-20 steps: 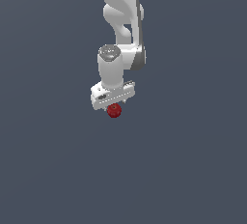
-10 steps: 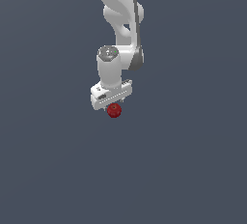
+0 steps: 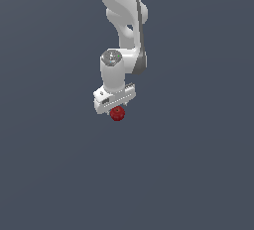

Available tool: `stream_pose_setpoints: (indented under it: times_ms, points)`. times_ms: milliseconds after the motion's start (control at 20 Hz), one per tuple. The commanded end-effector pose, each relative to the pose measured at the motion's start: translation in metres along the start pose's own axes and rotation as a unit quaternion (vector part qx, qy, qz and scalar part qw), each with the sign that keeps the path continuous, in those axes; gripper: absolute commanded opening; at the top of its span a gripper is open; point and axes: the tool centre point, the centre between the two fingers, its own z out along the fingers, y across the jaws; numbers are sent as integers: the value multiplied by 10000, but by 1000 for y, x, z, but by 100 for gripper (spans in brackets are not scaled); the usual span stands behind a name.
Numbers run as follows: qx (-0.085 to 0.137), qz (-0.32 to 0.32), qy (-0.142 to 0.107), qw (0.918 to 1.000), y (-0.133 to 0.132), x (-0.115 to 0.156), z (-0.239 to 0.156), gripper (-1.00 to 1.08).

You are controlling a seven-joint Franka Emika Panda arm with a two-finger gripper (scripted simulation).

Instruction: Pick up the object and move it to a goal position.

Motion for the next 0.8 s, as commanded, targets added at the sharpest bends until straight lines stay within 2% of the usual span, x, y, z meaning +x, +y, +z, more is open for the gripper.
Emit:
stream_pose_setpoints:
  times_ms: [0,500,550,750]
  points:
    - [3,-7,-3,10000,-1,-1,11,100]
    - [3,-17,-2,10000,0,-1,40,100]
    - [3,-17,-2,10000,0,-1,40,-100]
    - [3,-17,-2,10000,0,-1,40,-100]
